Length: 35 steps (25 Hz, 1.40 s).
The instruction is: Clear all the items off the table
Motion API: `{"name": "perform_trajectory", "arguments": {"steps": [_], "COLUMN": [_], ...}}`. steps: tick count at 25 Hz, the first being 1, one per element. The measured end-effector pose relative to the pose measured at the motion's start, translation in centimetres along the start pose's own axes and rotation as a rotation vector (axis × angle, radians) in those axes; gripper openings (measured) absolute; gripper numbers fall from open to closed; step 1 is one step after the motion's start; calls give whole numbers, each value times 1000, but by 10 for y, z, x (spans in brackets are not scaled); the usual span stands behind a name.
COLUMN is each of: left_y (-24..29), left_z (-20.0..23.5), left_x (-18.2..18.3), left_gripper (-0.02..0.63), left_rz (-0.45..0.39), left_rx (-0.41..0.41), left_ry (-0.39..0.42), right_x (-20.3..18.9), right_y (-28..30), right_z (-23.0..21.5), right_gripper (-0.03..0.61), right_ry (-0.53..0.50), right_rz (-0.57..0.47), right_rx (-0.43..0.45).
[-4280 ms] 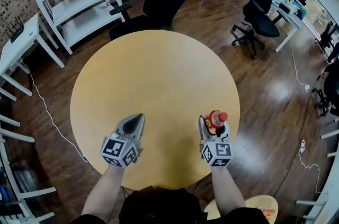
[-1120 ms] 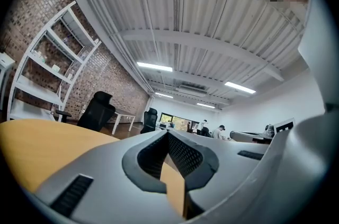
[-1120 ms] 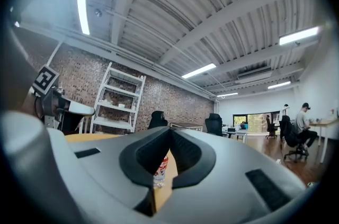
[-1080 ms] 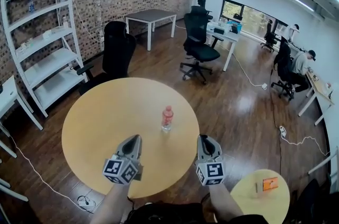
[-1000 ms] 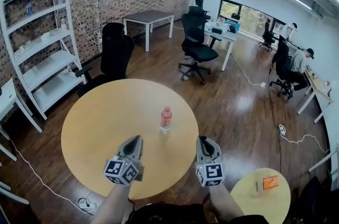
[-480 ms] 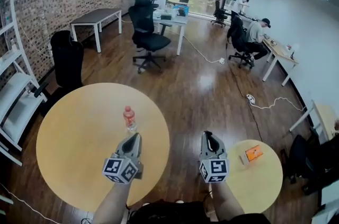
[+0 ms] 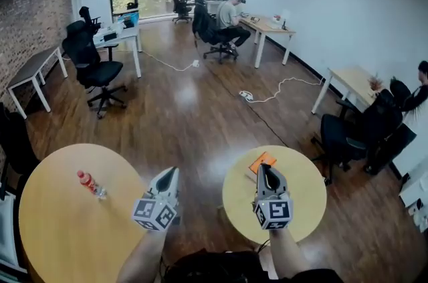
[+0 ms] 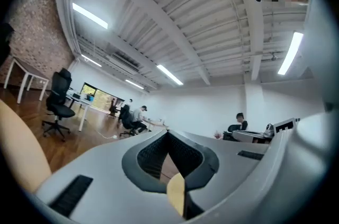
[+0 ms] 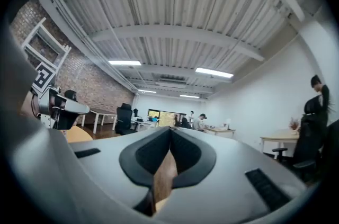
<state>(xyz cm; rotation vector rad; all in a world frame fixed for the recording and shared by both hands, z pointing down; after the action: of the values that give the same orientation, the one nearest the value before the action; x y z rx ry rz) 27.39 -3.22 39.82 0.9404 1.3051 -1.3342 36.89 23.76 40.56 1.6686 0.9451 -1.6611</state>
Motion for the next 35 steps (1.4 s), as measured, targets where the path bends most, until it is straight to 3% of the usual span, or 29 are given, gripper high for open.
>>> {"name": "perform_trajectory", "arguments": {"steps": [4, 9, 11, 13, 15, 19, 23, 25, 28, 32, 35], "left_y": [80, 148, 170, 189, 205, 245, 263, 273, 285, 293, 302], "left_z": [-84, -166, -187, -201, -209, -231, -249, -251, -250, -250, -253], "left_x": [-41, -77, -89, -98, -112, -165, -221, -248, -288, -338, -367], "left_gripper": [0, 0, 87, 124, 127, 273, 287, 338, 356, 475, 502], "left_rz": [50, 104, 131, 153, 185, 334, 446, 499, 585, 699, 760], "left_rx": [-163, -323, -350, -366, -388, -463, -533, -545, -539, -568, -569], "left_ry": [5, 2, 20, 28, 34, 68, 114, 128, 157, 190, 202], "right_x": [-5, -16, -21, -24, -30, -57, -96, -113, -137, -172, -192], "right_y": [-39, -85, -99, -107, -109, -104, -102, -96, -93, -99, -98], "right_z": [-104, -180, -205, -223, -234, -258, -265, -266, -267, -273, -275], "right_gripper": [5, 5, 5, 5, 5, 5, 5, 5, 5, 5, 5], "right_ry": [39, -2, 12, 32, 45, 90, 136, 152, 173, 229, 269], "right_rz": [-3, 26, 34, 40, 59, 112, 171, 204, 256, 321, 355], "right_rx": [-174, -282, -333, -376, -403, -443, -469, -481, -480, -530, -543]}}
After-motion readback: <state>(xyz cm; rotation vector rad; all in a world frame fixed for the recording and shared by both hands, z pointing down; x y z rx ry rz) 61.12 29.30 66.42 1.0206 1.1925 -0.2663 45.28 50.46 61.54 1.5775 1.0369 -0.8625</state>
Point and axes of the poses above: the fingertips, and each gripper's own axes: y forward along the fingers, z to its left, x out of its top, the point moved 3 cm from there along -y, backward along the fingers, and after that the axes turned 8 degrees about y, right-handed, at the moved point
